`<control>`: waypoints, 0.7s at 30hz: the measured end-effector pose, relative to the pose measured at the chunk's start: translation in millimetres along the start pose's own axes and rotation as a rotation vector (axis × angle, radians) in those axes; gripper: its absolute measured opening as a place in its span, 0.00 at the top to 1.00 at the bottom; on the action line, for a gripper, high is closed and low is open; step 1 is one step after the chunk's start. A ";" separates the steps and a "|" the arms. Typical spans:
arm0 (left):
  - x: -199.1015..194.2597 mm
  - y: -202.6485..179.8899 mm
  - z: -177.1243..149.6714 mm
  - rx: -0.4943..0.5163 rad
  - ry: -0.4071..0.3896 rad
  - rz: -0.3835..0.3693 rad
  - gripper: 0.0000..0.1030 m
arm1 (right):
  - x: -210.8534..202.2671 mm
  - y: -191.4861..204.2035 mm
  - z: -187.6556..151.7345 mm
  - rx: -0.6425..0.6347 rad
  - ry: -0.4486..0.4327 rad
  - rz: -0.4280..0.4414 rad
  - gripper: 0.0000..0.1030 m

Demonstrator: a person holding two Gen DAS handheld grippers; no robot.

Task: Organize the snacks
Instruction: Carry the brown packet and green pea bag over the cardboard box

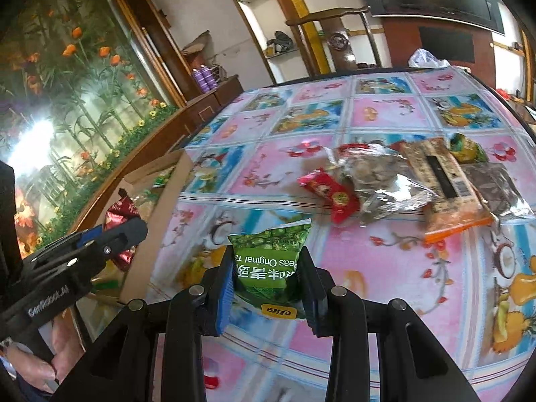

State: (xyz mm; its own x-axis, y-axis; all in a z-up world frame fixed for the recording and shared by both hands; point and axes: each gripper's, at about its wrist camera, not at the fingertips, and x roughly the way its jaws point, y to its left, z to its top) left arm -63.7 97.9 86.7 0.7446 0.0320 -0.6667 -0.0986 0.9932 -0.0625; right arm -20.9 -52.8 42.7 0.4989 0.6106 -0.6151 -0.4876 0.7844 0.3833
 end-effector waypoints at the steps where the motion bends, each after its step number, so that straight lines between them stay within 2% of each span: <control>1: -2.2 6.2 0.6 -0.012 -0.005 0.004 0.71 | 1.7 5.7 0.5 -0.009 0.003 0.007 0.63; 8: -14.9 53.3 3.7 -0.087 -0.018 0.025 0.71 | 17.0 48.4 12.3 -0.074 0.032 0.051 0.63; 14: -28.1 106.8 10.3 -0.151 -0.013 0.044 0.71 | 30.6 97.0 39.8 -0.136 0.045 0.087 0.63; 18: -31.7 142.1 20.3 -0.167 0.005 0.062 0.70 | 47.9 127.9 59.4 -0.156 0.067 0.109 0.63; 21: -27.6 166.2 32.0 -0.163 0.019 0.106 0.70 | 64.0 147.2 72.4 -0.172 0.088 0.111 0.63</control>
State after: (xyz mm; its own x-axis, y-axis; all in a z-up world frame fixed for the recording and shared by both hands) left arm -79.5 265.7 118.5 0.7117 0.1319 -0.6900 -0.2830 0.9528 -0.1098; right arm -8.9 109.6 109.7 0.3743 0.6744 -0.6364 -0.6545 0.6783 0.3339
